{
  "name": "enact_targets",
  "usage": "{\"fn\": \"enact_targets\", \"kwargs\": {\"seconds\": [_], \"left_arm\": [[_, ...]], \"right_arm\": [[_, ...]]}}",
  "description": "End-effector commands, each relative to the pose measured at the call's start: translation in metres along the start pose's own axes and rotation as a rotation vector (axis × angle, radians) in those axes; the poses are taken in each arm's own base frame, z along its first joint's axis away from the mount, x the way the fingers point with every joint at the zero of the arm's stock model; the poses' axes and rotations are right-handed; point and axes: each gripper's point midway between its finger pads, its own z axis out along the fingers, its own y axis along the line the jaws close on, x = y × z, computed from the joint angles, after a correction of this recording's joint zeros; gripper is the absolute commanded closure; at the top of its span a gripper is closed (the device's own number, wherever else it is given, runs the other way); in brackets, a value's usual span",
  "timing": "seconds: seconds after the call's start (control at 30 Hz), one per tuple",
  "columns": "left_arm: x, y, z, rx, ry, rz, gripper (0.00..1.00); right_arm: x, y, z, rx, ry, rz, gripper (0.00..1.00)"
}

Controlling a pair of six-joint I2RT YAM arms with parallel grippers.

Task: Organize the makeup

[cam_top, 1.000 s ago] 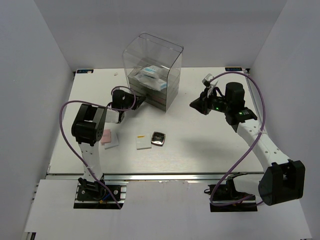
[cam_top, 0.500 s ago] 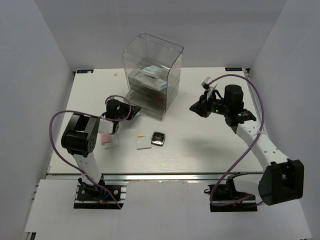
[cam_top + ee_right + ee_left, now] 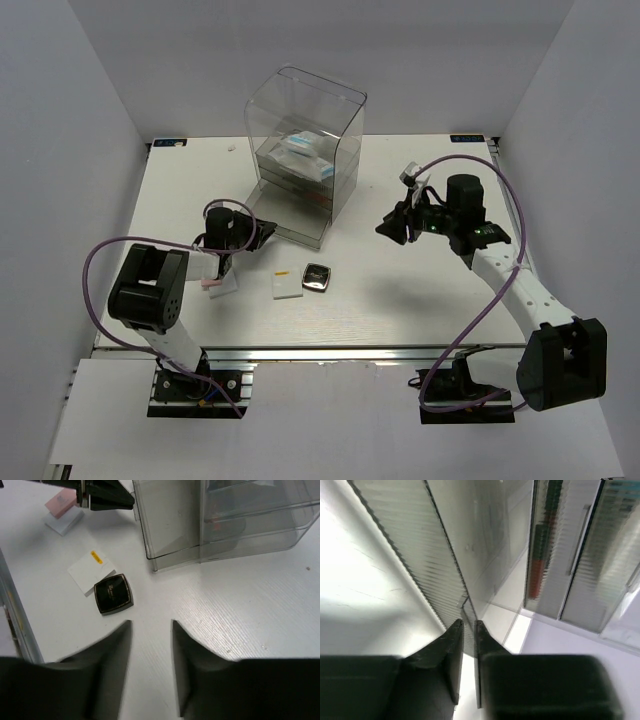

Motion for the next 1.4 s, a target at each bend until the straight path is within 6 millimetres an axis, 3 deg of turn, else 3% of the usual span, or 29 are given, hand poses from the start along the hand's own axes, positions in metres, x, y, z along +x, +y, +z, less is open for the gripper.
{"fn": "enact_targets", "kwargs": {"seconds": [0.0, 0.03, 0.2, 0.33, 0.43, 0.47, 0.5, 0.57, 0.73, 0.77, 0.83, 0.9, 1.03, 1.07, 1.13, 1.33, 1.37], "left_arm": [[-0.009, -0.015, -0.007, 0.017, -0.025, 0.045, 0.67], [-0.01, -0.017, -0.007, 0.015, -0.024, 0.051, 0.55], [-0.016, -0.034, -0.014, 0.033, -0.039, 0.091, 0.46], [-0.023, -0.041, -0.031, 0.022, -0.073, 0.138, 0.37], [-0.024, -0.037, -0.044, -0.018, -0.082, 0.192, 0.35], [-0.028, -0.046, -0.054, -0.004, -0.108, 0.241, 0.34], [-0.03, -0.043, -0.061, -0.045, -0.109, 0.261, 0.26], [-0.036, -0.047, -0.074, -0.061, -0.146, 0.311, 0.26], [-0.059, -0.064, -0.133, -0.106, -0.311, 0.45, 0.05], [-0.059, -0.057, -0.143, -0.145, -0.314, 0.472, 0.02], [-0.067, -0.064, -0.168, -0.145, -0.391, 0.488, 0.02], [-0.07, -0.051, -0.186, -0.209, -0.422, 0.49, 0.02], [-0.058, -0.059, -0.222, -0.147, -0.432, 0.534, 0.02], [-0.053, -0.058, -0.228, -0.144, -0.411, 0.552, 0.02], [-0.045, -0.061, -0.237, -0.115, -0.389, 0.565, 0.02], [-0.03, -0.054, -0.268, -0.1, -0.375, 0.558, 0.02], [-0.029, -0.05, -0.274, -0.101, -0.387, 0.551, 0.02]], "right_arm": [[0.0, 0.013, 0.001, -0.071, 0.007, -0.024, 0.51], [0.003, 0.014, 0.002, -0.082, 0.024, -0.047, 0.47], [0.032, 0.044, 0.014, -0.199, 0.154, -0.118, 0.26], [0.052, 0.057, 0.023, -0.212, 0.229, -0.157, 0.2], [0.06, 0.064, 0.029, -0.217, 0.258, -0.192, 0.16], [0.065, 0.065, 0.031, -0.218, 0.269, -0.196, 0.15], [0.068, 0.064, 0.032, -0.205, 0.281, -0.203, 0.12], [0.073, 0.069, 0.037, -0.214, 0.305, -0.221, 0.11], [0.075, 0.07, 0.049, -0.18, 0.337, -0.342, 0.11], [0.074, 0.07, 0.052, -0.178, 0.335, -0.347, 0.11], [0.066, 0.073, 0.06, -0.154, 0.322, -0.327, 0.11], [0.061, 0.065, 0.072, -0.074, 0.332, -0.335, 0.11], [0.066, 0.096, 0.094, -0.11, 0.379, -0.41, 0.11], [0.076, 0.1, 0.097, -0.122, 0.415, -0.39, 0.11], [0.069, 0.105, 0.106, -0.135, 0.416, -0.367, 0.11], [0.1, 0.095, 0.127, -0.096, 0.567, -0.294, 0.11], [0.098, 0.093, 0.13, -0.087, 0.565, -0.302, 0.11]]}}
